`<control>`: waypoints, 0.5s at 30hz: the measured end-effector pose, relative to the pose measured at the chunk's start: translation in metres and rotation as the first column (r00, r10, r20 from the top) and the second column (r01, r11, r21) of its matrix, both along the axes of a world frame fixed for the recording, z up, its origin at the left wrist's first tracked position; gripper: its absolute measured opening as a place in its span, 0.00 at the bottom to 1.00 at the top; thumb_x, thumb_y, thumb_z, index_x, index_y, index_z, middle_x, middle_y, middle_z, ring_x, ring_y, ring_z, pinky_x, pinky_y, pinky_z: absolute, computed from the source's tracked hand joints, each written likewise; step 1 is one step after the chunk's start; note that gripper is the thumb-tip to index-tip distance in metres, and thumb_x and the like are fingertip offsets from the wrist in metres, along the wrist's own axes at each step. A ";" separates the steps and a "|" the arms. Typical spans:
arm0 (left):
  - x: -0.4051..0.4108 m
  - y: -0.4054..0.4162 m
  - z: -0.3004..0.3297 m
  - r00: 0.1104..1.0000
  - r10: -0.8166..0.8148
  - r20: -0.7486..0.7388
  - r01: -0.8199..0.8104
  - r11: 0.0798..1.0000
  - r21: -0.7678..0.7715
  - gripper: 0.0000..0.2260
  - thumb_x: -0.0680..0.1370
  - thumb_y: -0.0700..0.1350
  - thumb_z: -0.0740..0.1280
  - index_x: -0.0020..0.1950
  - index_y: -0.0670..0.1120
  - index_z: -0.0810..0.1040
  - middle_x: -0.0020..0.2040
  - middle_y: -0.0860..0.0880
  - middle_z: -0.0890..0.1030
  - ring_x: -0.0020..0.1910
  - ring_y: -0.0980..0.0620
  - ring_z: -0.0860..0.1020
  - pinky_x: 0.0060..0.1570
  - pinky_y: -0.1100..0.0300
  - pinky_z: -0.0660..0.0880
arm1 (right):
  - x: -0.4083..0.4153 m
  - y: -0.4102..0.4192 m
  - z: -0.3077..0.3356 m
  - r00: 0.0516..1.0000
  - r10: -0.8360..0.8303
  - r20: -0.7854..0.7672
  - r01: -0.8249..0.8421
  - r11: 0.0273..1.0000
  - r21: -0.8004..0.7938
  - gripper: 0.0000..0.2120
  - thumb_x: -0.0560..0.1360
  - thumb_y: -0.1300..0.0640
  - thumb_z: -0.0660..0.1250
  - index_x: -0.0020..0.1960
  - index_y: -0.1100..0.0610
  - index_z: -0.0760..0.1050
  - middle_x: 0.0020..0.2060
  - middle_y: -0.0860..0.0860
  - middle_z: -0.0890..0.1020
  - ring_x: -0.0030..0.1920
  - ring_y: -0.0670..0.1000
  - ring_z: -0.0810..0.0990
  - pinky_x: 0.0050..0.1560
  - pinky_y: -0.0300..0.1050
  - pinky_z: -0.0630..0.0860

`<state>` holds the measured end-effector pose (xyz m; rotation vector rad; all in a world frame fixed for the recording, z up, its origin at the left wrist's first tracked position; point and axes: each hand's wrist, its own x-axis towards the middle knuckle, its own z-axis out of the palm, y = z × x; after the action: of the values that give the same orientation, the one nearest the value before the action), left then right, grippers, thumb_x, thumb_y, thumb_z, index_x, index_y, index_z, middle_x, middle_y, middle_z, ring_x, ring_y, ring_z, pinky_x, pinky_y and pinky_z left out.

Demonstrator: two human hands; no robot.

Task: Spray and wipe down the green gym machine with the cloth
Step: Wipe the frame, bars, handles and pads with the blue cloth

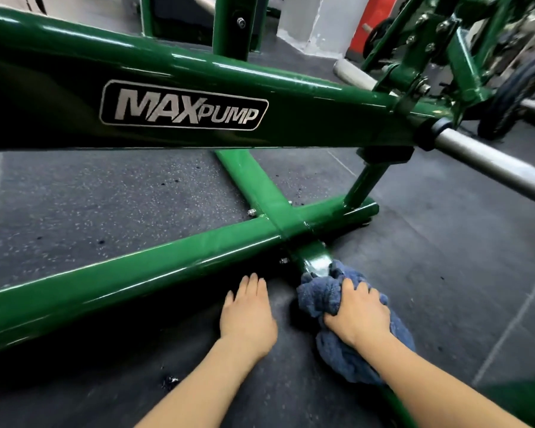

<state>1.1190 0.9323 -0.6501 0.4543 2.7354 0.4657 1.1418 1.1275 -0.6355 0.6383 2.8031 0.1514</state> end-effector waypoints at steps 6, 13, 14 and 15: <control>0.000 0.006 -0.003 0.998 -0.045 0.050 0.042 0.997 0.060 0.32 0.80 0.49 0.58 0.79 0.43 0.46 0.80 0.46 0.45 0.78 0.48 0.45 0.76 0.49 0.49 | 0.052 0.003 -0.013 1.000 -0.016 -0.002 0.016 0.986 0.166 0.31 0.71 0.37 0.63 0.68 0.52 0.62 0.59 0.53 0.72 0.61 0.55 0.71 0.50 0.47 0.74; -0.010 -0.018 -0.012 1.000 0.003 0.006 -0.003 0.995 0.098 0.31 0.81 0.48 0.58 0.79 0.44 0.47 0.80 0.47 0.47 0.78 0.49 0.46 0.76 0.50 0.50 | -0.012 -0.022 -0.020 0.986 0.137 -0.097 -0.108 0.961 0.255 0.21 0.74 0.44 0.63 0.61 0.54 0.68 0.55 0.53 0.75 0.56 0.55 0.75 0.39 0.46 0.72; -0.012 -0.023 -0.012 1.000 0.017 -0.008 -0.016 0.995 0.101 0.30 0.80 0.48 0.58 0.79 0.44 0.48 0.80 0.47 0.48 0.78 0.49 0.47 0.76 0.51 0.50 | -0.029 -0.027 -0.019 0.981 0.150 -0.121 -0.117 0.963 0.243 0.20 0.73 0.45 0.63 0.60 0.55 0.68 0.55 0.54 0.75 0.56 0.56 0.75 0.41 0.47 0.73; -0.014 -0.027 -0.013 1.000 0.024 -0.014 -0.022 0.995 0.102 0.31 0.80 0.48 0.58 0.79 0.44 0.48 0.80 0.46 0.48 0.78 0.49 0.47 0.76 0.51 0.51 | -0.045 -0.031 -0.020 0.978 0.165 -0.131 -0.133 0.966 0.222 0.20 0.73 0.46 0.64 0.60 0.56 0.68 0.55 0.55 0.75 0.57 0.57 0.75 0.44 0.48 0.75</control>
<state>1.1048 0.9049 -0.6635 0.4544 2.7434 0.6121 1.0972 1.0970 -0.6551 0.5007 3.0058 0.4564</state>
